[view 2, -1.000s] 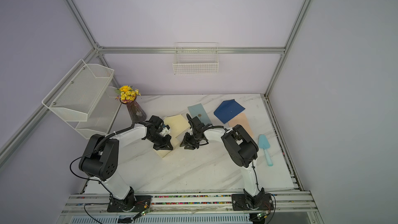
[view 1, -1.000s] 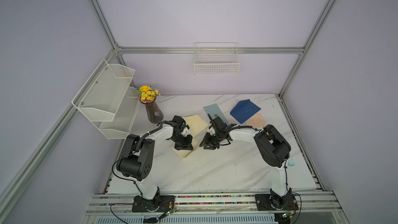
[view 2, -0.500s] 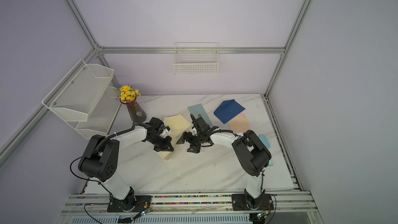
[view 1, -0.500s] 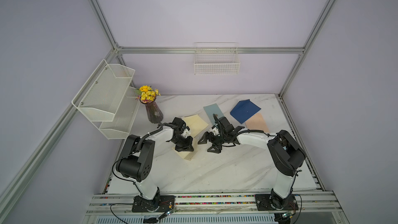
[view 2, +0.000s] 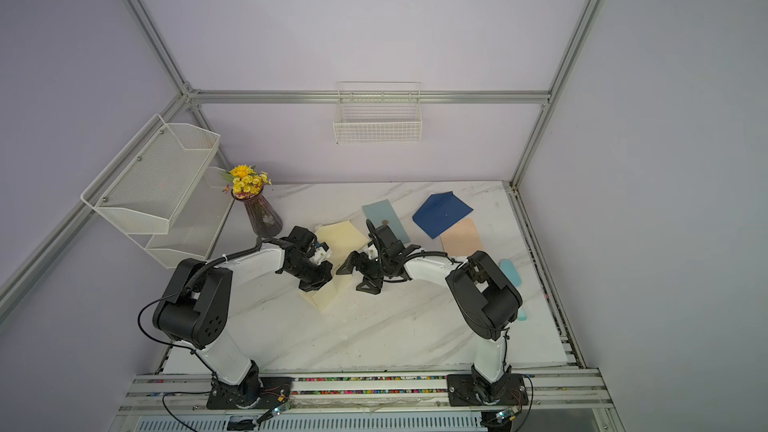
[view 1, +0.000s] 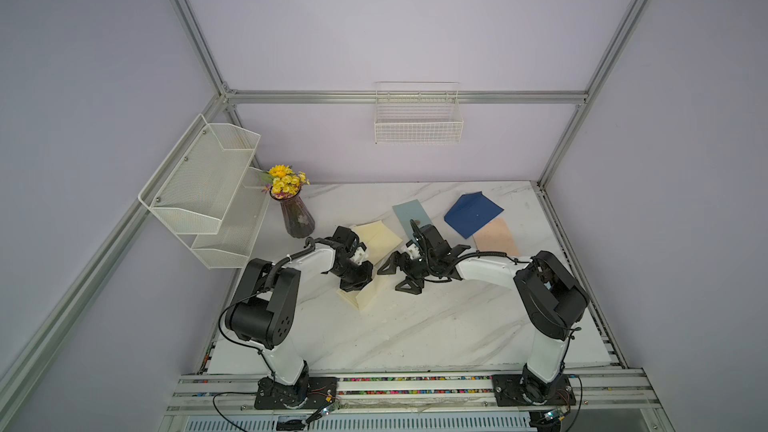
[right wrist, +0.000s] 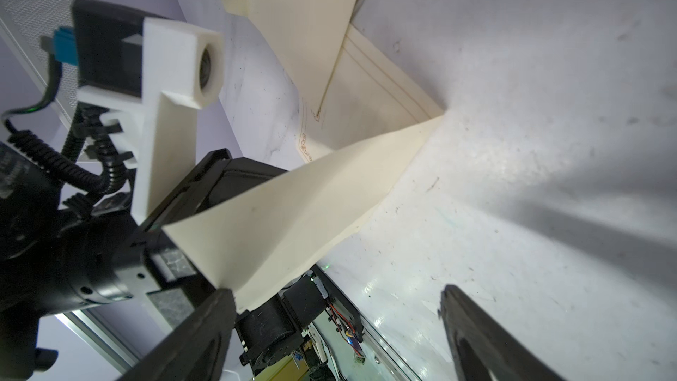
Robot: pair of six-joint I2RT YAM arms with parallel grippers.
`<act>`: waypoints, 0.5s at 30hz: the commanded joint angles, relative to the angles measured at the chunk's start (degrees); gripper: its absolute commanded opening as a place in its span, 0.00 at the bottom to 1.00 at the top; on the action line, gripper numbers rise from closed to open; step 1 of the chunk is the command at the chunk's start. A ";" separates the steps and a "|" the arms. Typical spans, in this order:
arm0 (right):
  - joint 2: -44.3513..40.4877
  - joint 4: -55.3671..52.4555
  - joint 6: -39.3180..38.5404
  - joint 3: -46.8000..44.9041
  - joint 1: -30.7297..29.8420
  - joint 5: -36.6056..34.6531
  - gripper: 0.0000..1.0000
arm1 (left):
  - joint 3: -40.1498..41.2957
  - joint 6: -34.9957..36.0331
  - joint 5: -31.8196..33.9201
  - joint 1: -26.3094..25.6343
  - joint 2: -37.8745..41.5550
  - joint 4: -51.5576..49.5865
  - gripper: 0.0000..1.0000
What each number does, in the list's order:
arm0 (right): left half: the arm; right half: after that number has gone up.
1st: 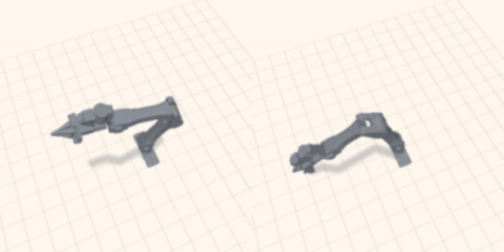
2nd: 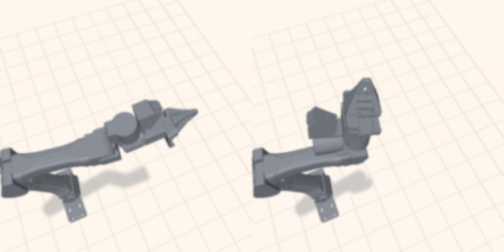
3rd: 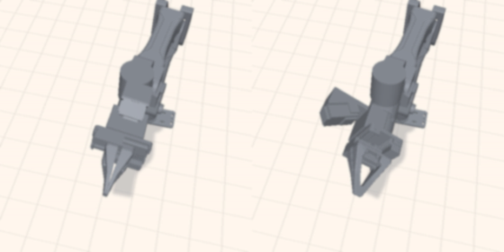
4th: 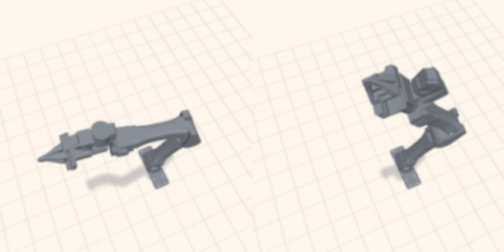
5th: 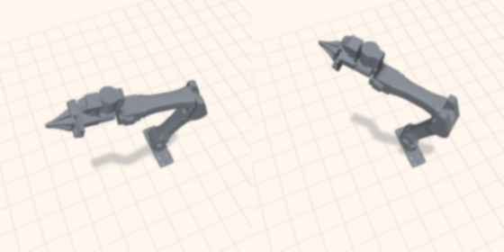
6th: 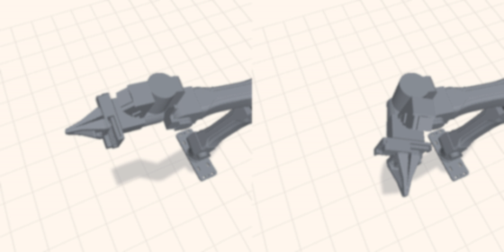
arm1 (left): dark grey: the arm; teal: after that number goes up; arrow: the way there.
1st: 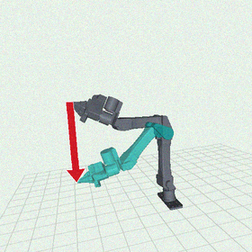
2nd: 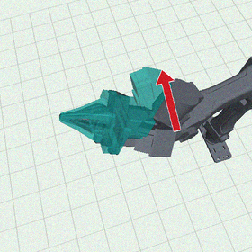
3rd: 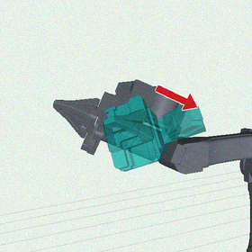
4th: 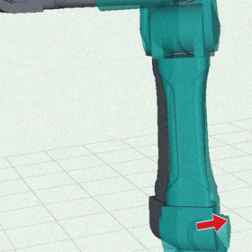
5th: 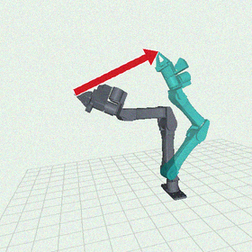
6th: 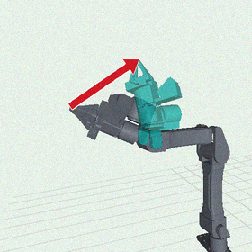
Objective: Fold the letter paper in half and place it into the envelope
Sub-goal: Fold the letter paper at the center of the board.
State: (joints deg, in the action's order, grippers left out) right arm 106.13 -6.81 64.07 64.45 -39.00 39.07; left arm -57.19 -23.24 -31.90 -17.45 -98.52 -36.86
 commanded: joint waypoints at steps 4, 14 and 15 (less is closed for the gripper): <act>-2.38 0.87 0.97 1.02 -0.37 -0.85 0.91 | -0.38 -1.01 -1.72 -0.94 -0.19 1.62 0.00; -5.57 -2.03 0.21 -0.19 -0.38 -3.14 0.89 | -0.20 -1.71 -0.96 -2.43 1.87 1.44 0.00; -6.00 -2.03 0.26 -0.48 -0.37 -3.25 0.88 | -0.21 -1.87 -0.96 -2.50 2.09 1.44 0.00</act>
State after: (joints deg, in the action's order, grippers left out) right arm 102.24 -7.75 64.03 64.42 -39.03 37.32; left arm -57.19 -24.58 -31.97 -19.49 -98.98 -36.27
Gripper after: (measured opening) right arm 0.884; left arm 0.047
